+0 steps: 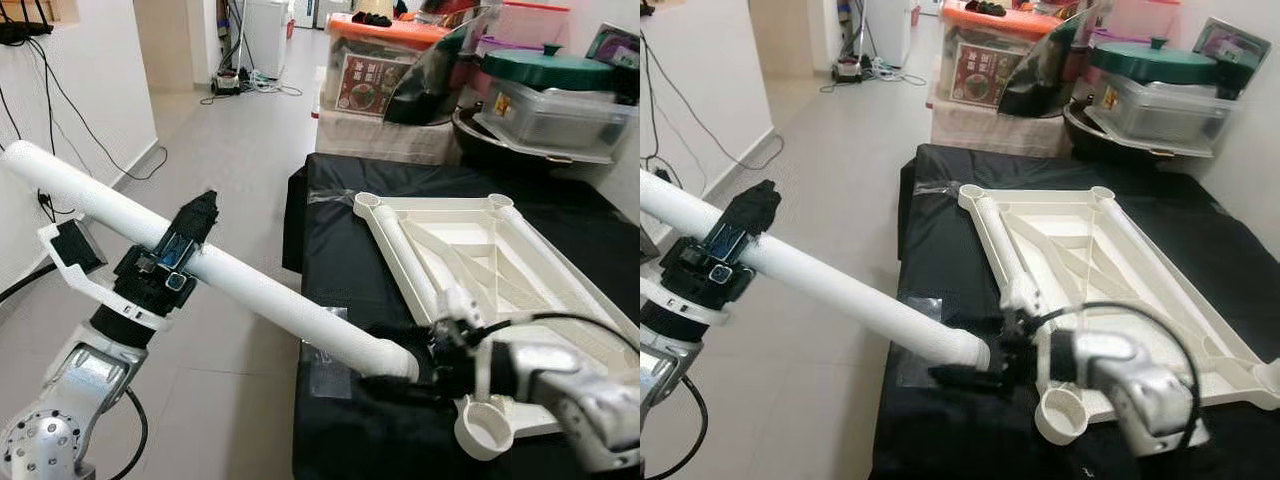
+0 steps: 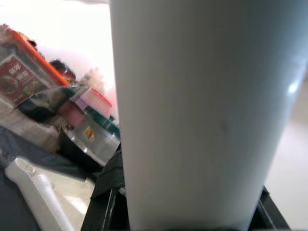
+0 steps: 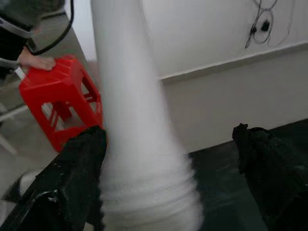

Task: Building children table

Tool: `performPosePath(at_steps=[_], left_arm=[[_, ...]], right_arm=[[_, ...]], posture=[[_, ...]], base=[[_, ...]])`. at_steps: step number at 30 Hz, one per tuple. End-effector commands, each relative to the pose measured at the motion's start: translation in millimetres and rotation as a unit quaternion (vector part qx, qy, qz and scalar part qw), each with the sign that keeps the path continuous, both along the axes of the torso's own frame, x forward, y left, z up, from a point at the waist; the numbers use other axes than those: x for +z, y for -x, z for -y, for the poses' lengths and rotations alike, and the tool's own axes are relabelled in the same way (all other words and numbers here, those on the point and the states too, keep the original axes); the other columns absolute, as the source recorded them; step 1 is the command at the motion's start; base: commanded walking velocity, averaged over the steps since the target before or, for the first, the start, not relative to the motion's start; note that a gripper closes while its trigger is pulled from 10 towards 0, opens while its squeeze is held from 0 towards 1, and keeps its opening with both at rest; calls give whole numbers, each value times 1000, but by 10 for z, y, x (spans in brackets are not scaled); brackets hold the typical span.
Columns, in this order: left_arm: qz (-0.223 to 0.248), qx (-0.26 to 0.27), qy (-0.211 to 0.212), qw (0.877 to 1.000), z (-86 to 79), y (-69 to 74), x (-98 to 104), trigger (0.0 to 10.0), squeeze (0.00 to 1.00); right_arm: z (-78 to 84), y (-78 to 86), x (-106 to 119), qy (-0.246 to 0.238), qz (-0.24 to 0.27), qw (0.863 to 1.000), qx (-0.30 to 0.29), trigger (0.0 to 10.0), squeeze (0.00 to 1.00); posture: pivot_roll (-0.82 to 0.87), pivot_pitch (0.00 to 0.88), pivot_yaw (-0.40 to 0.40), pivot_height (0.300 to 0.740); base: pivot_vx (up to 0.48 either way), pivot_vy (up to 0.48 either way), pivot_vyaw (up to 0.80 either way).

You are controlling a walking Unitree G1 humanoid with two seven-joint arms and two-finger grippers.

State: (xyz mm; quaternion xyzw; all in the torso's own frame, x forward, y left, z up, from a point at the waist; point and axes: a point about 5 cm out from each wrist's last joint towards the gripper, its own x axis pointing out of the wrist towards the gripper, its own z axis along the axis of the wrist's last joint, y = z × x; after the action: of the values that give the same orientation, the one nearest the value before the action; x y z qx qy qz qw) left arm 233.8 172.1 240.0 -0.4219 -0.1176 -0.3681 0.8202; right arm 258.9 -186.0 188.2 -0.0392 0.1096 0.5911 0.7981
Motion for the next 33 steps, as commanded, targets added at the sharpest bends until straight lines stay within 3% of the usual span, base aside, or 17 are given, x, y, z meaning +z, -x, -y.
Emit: performPosePath(at_steps=[1,7,11,16,17,19,20,21,30,31,33], left_arm=[[3,-36,-22,999,116,32,-18,0,0],[3,-37,-35,999,146,22,-34,0,0],[2,-41,-44,998,182,16,-52,0,0],[7,-44,-57,997,199,12,-63,0,0],[7,-44,-59,997,200,10,-66,0,0],[7,-44,-60,997,200,8,-69,0,0],[7,-44,-62,997,208,6,-75,0,0],[7,-45,-64,997,219,5,-82,0,0],[9,-51,-82,995,276,17,-118,0,0],[8,-51,-85,995,277,11,-130,0,0],[7,-52,-86,995,278,10,-133,0,0]], right_arm=[[125,-65,224,8,47,999,-12,10000,1000],[128,-117,396,17,75,997,-3,10000,1000],[-148,-108,520,14,71,997,25,10000,1000],[-434,-180,610,12,21,1000,17,10000,1000],[-491,-205,653,9,13,1000,18,10000,694],[-528,-221,682,7,7,1000,19,10000,694],[-571,-256,703,7,3,1000,14,10000,106],[-608,-280,715,9,2,1000,11,10000,0],[-807,-229,651,35,-41,998,24,10000,0],[-906,-141,550,57,-55,996,51,10000,0],[-943,-105,516,63,-61,994,63,10000,0]], posture=[[56,0,-113,740],[54,0,-113,740],[53,0,-108,740],[56,0,-108,740],[57,0,-109,740],[57,0,-109,740],[55,0,-109,740],[56,0,-109,740],[60,0,-113,740],[63,0,-114,740],[66,0,-113,740]], base=[[0,0,0],[0,0,0],[0,0,0],[0,0,0],[0,0,0],[0,0,0],[0,0,0],[0,0,0],[0,0,0],[0,0,0],[0,0,0]])
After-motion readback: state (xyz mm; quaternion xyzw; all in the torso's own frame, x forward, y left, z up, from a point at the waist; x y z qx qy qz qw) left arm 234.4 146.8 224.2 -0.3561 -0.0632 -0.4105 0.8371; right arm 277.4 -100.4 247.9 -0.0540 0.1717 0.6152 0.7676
